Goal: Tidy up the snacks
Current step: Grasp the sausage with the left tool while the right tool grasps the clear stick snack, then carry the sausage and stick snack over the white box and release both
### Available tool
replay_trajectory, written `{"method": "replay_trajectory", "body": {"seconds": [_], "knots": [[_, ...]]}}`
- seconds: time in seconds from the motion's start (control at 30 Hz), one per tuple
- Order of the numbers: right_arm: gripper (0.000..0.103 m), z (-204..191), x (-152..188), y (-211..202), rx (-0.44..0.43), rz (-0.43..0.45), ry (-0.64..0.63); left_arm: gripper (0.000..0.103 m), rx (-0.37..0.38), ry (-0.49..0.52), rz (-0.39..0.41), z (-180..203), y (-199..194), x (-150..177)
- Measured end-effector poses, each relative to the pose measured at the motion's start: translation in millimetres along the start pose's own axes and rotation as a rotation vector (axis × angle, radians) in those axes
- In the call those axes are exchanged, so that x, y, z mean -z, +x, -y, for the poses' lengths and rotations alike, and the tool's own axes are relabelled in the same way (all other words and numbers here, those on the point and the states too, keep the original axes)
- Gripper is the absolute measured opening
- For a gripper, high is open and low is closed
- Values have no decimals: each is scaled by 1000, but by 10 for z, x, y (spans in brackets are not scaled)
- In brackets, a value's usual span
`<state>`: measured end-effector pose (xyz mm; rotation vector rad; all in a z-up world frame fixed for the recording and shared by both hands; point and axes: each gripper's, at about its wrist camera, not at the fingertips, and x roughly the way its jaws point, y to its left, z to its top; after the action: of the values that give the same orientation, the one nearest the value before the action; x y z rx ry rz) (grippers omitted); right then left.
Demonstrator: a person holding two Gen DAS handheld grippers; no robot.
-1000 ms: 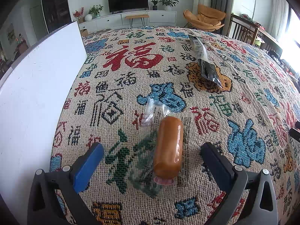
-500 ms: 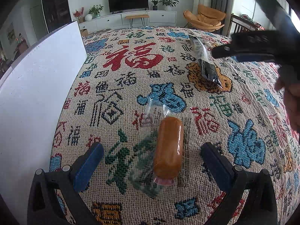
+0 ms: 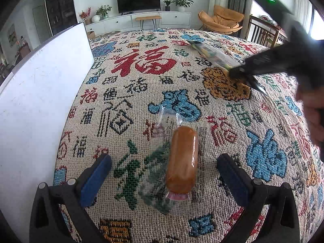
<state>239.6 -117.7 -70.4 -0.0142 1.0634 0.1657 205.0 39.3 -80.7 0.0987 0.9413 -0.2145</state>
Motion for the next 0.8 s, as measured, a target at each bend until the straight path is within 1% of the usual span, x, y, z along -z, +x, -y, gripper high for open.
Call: {"method": "replay_trajectory", "body": {"seconds": [0.1,0.2,0.23,0.27,0.33,0.37,0.43,0.5,0.53,0.57,0.6,0.63,0.67,0.7,0.73,0.77,0.8], "knots": [[20,107,256,-231,-48,-38,-19,103,0,0,0,5,0,1],[21,205,662,-440,-90,-120,-65,103,0,0,0,1,0,1],[25,246,801,-502,-96,-156,-75,103,1,-1,0,1,0,0],[30,263,917,-548,-99,-187,-81,103,3,-1,-1,3,2,-1],[55,365,1063,-667,-113,-208,-72,103,14,9,-21,15,2,-18],[59,397,1066,-700,-115,-208,-63,103,25,19,-47,24,5,-41],[59,439,1020,-756,-102,-193,-58,102,49,29,-95,21,13,-93],[59,428,931,-750,-78,-178,-56,102,82,20,-114,5,-2,-118],[59,403,871,-712,-68,-181,-52,98,94,13,-116,-1,-8,-125],[59,369,828,-651,-61,-188,-50,85,88,14,-113,3,-15,-131],[58,323,807,-586,-51,-195,-62,71,60,34,-102,19,-40,-127],[56,268,807,-516,-26,-199,-87,49,48,61,-83,14,-81,-120],[51,217,821,-482,13,-194,-119,42,61,57,-75,-3,-123,-118],[28,173,838,-511,40,-171,-147,40,89,35,-70,-42,-173,-107],[20,158,860,-544,42,-172,-149,39,104,15,-64,-90,-214,-96],[17,166,889,-593,53,-169,-140,39,113,-6,-46,-128,-282,-76],[13,185,924,-667,46,-155,-128,39,130,-29,-24,-167,-372,-54]]}}
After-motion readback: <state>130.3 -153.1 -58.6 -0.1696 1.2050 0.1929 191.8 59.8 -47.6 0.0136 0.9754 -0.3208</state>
